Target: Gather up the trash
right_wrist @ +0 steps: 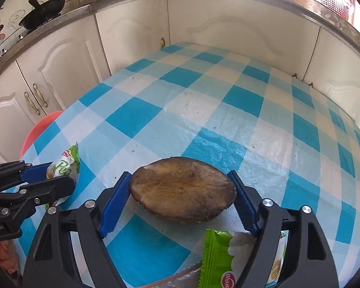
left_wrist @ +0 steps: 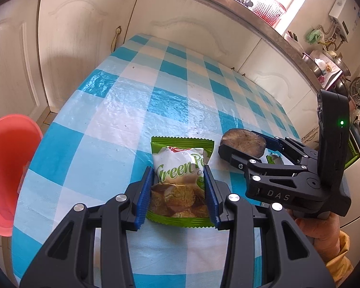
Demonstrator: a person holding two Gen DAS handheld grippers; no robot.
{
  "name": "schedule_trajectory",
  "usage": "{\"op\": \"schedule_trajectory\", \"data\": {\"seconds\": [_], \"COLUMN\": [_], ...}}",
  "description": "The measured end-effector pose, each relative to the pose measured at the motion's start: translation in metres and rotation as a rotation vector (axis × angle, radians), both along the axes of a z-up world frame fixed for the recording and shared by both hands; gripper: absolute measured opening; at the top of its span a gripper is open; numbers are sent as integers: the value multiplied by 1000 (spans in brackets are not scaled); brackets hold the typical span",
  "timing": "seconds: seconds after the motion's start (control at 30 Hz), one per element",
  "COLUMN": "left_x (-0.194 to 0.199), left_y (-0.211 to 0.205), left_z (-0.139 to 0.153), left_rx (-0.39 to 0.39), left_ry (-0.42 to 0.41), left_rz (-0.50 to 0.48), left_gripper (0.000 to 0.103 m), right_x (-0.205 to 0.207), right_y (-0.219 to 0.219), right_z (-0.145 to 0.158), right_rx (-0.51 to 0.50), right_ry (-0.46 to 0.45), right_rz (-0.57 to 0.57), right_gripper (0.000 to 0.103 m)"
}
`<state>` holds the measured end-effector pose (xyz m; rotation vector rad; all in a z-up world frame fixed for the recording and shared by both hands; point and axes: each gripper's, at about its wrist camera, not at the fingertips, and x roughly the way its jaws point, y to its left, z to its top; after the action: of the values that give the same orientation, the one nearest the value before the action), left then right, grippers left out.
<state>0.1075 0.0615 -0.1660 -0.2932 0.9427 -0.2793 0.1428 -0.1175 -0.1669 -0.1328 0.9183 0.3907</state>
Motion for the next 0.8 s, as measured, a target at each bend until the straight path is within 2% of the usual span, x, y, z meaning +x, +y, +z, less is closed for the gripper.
{"op": "schedule_trajectory", "data": {"seconds": [0.37,0.8], "left_x": [-5,-18], "left_y": [24,84], "left_z": [1,16], "left_rx": [-38,-7], "left_ry": [-16,-69], "left_rz": [32,165], "left_gripper": [42,42], "right_x": [-4,-16], "right_y": [1,45], "right_z": [12,41], "right_rx": [19,45], "right_ry": [-48,-92], "right_rz": [-51,4], "right_gripper": [79,79]}}
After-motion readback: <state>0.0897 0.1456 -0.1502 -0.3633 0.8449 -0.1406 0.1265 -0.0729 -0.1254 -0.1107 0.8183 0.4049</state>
